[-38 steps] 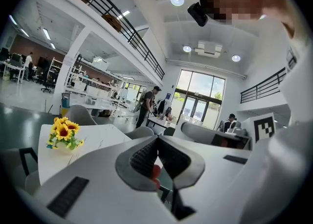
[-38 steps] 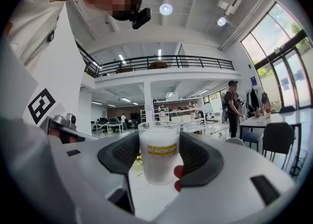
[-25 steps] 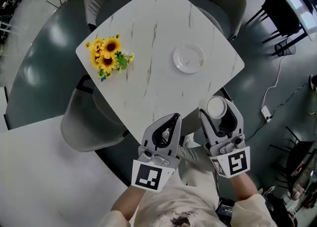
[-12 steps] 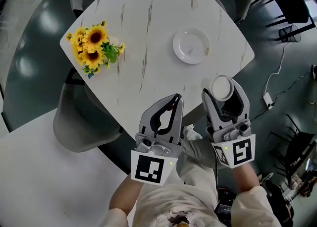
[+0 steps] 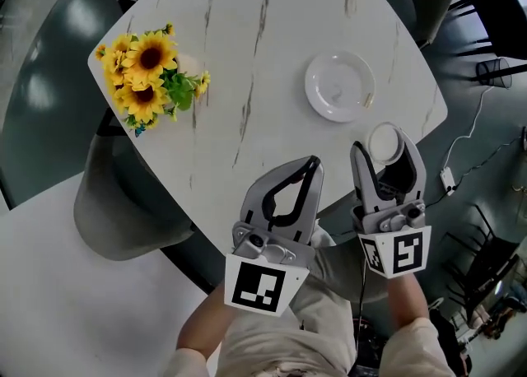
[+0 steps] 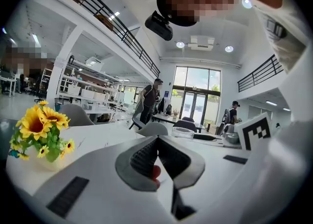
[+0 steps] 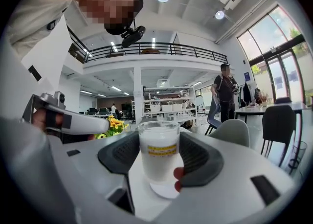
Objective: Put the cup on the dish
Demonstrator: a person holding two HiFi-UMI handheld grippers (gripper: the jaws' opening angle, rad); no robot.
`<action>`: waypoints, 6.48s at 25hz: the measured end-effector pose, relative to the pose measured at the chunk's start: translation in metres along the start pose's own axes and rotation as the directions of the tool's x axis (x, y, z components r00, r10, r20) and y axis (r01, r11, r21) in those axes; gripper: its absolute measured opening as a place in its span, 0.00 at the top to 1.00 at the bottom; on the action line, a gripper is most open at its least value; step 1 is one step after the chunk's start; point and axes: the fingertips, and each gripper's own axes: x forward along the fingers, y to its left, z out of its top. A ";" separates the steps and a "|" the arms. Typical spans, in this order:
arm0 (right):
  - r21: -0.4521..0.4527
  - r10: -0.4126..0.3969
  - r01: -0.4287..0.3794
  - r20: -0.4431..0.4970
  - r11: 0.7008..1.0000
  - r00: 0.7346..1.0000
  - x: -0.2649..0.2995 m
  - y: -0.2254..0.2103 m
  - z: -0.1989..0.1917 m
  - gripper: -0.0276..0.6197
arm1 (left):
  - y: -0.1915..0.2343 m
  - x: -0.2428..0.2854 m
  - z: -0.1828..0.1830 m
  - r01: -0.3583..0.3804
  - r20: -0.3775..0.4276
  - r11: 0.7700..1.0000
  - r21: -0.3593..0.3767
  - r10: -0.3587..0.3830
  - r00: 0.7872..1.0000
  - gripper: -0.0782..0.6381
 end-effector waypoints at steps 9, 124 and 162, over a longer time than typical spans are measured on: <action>-0.008 -0.016 0.016 -0.028 1.000 0.999 0.030 -0.010 -0.049 0.57 | 0.018 0.015 -0.050 0.010 -0.055 1.000 -0.011 -0.011 0.998 0.89; -0.032 0.100 -0.103 -0.063 0.994 0.993 -0.188 0.019 0.151 0.95 | -0.176 -0.127 0.107 -0.008 0.007 0.993 -0.118 0.009 1.000 0.89; 0.018 0.112 -0.112 -0.013 0.994 0.994 -0.267 0.029 0.209 0.95 | -0.249 -0.167 0.130 0.137 0.018 0.986 -0.097 -0.136 0.991 0.89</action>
